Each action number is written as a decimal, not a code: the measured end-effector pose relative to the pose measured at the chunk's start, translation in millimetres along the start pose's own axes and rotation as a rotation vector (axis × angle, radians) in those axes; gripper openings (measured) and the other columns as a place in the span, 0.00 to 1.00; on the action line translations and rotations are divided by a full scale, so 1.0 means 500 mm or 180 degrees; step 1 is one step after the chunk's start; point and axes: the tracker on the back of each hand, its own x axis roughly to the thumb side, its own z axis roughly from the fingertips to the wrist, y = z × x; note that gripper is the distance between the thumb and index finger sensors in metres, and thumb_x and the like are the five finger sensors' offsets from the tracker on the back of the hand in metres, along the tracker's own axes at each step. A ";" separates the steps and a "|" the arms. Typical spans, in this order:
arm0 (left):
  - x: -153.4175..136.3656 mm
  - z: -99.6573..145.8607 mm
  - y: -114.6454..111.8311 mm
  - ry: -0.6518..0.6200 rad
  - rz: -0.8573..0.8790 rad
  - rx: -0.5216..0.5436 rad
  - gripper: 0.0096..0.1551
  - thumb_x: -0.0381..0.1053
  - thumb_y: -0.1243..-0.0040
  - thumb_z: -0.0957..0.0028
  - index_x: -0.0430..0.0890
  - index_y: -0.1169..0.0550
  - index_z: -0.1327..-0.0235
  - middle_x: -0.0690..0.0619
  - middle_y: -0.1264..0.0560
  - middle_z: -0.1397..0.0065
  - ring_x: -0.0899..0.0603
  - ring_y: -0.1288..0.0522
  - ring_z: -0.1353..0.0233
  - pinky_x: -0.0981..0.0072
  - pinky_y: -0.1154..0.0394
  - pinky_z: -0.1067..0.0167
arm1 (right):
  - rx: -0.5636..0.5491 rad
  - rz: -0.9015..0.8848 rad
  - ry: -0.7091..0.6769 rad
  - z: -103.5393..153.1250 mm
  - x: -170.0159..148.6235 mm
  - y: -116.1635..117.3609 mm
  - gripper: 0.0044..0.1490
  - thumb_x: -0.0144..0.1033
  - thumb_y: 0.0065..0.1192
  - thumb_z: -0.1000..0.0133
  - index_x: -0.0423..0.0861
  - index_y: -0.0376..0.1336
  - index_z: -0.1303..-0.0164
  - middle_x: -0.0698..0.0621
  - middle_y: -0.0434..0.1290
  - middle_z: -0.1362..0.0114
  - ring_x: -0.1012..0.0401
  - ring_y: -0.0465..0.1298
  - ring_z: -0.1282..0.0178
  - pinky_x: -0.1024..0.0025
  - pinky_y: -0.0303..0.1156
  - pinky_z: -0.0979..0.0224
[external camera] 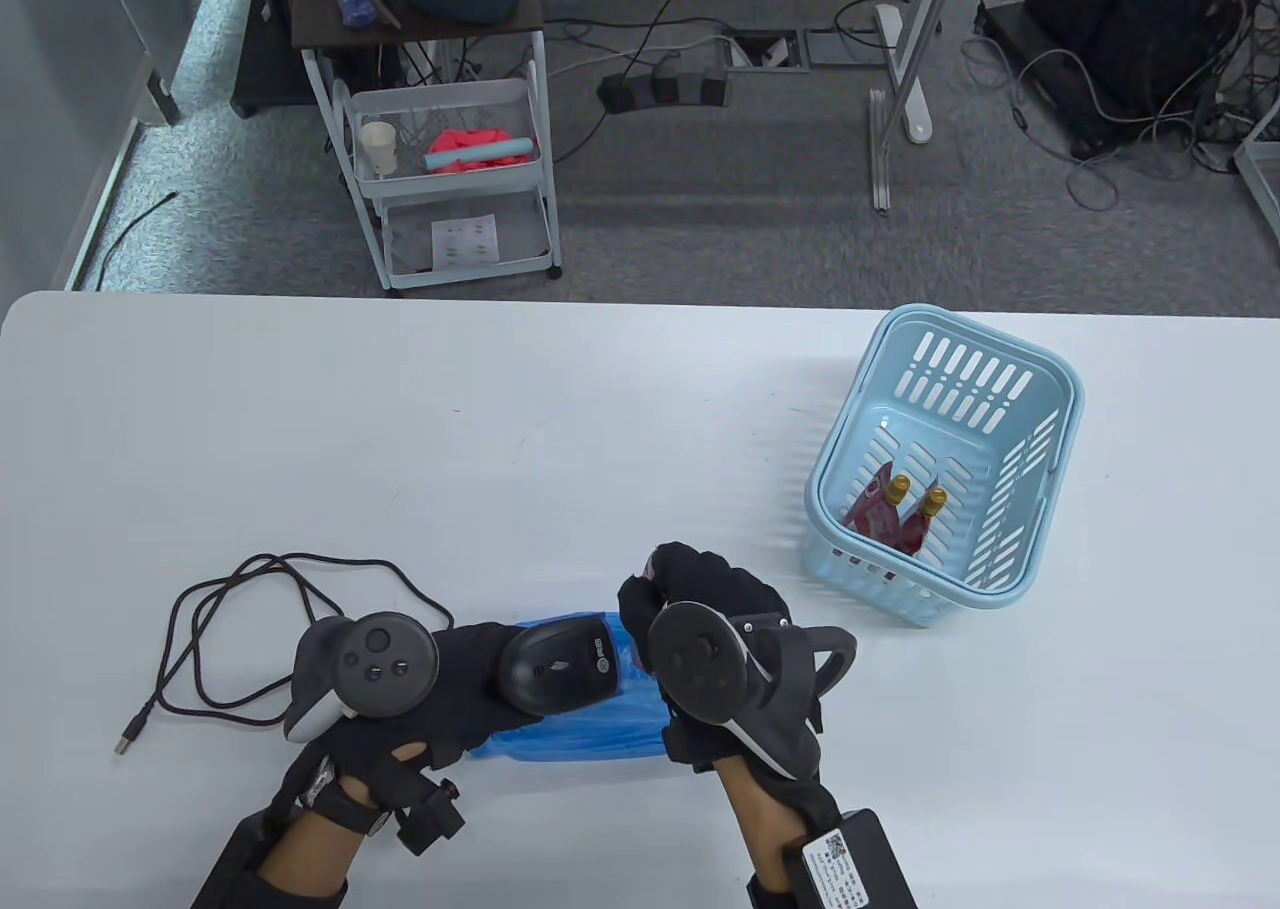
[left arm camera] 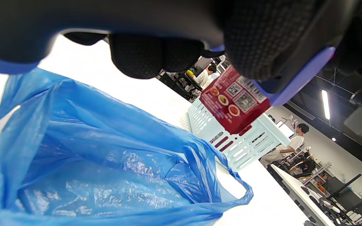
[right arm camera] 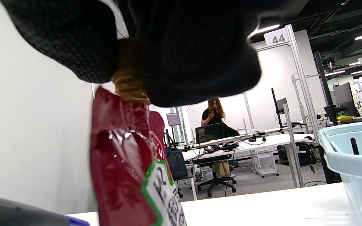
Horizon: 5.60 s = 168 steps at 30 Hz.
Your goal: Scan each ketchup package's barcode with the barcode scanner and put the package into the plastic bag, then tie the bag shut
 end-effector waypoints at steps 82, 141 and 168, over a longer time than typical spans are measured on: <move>-0.034 0.002 0.033 0.0354 0.0154 0.0211 0.30 0.59 0.28 0.54 0.50 0.20 0.39 0.54 0.20 0.37 0.40 0.17 0.41 0.44 0.24 0.38 | 0.0469 0.0295 0.0121 0.067 -0.092 0.145 0.29 0.47 0.74 0.48 0.37 0.74 0.48 0.43 0.83 0.54 0.55 0.83 0.63 0.70 0.77 0.65; -0.054 0.004 0.044 0.0601 0.0164 0.0219 0.30 0.59 0.28 0.54 0.50 0.20 0.39 0.54 0.20 0.37 0.40 0.17 0.41 0.44 0.24 0.37 | 0.0604 0.0373 0.1269 -0.081 -0.304 -0.077 0.34 0.41 0.65 0.41 0.42 0.63 0.26 0.33 0.69 0.27 0.41 0.74 0.36 0.52 0.73 0.41; -0.064 0.004 0.047 0.0728 0.0171 0.0205 0.30 0.59 0.28 0.54 0.50 0.20 0.39 0.54 0.21 0.37 0.40 0.17 0.41 0.44 0.25 0.37 | 0.1315 0.0372 0.2216 -0.143 -0.455 0.072 0.39 0.36 0.63 0.40 0.51 0.53 0.17 0.32 0.59 0.18 0.38 0.68 0.27 0.46 0.69 0.34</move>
